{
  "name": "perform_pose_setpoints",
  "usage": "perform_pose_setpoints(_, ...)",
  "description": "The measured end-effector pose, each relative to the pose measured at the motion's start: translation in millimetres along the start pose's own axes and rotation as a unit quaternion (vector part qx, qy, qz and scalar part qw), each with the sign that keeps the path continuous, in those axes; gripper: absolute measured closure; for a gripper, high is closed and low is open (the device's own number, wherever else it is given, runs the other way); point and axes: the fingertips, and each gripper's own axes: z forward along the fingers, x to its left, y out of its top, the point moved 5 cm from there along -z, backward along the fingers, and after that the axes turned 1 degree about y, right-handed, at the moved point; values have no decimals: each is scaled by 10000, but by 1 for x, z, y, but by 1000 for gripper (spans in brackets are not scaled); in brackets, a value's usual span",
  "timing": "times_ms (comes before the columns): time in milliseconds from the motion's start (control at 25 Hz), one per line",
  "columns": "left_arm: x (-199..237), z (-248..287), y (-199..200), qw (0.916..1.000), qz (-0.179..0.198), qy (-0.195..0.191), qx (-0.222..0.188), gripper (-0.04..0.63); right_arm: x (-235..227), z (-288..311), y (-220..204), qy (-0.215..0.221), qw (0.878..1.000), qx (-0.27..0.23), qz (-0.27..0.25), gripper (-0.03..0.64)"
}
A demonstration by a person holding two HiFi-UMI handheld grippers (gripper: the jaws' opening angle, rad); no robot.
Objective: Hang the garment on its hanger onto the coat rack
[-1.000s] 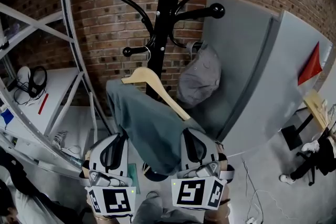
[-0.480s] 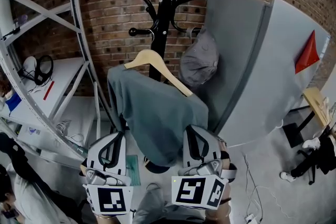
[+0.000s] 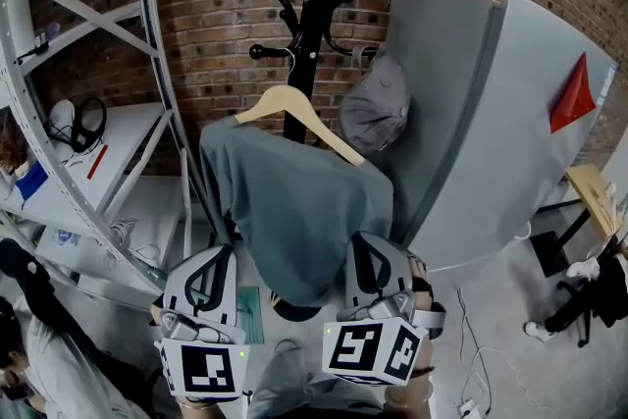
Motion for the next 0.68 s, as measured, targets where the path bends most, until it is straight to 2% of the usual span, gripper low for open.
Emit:
perform_pose_setpoints(160, 1, 0, -1, 9999, 84, 28, 54, 592, -1, 1, 2, -2, 10000, -34, 18, 586)
perform_pose_setpoints(680, 1, 15, -4, 10000, -44, -9, 65, 592, -3, 10, 1, -3, 10000, 23, 77, 585)
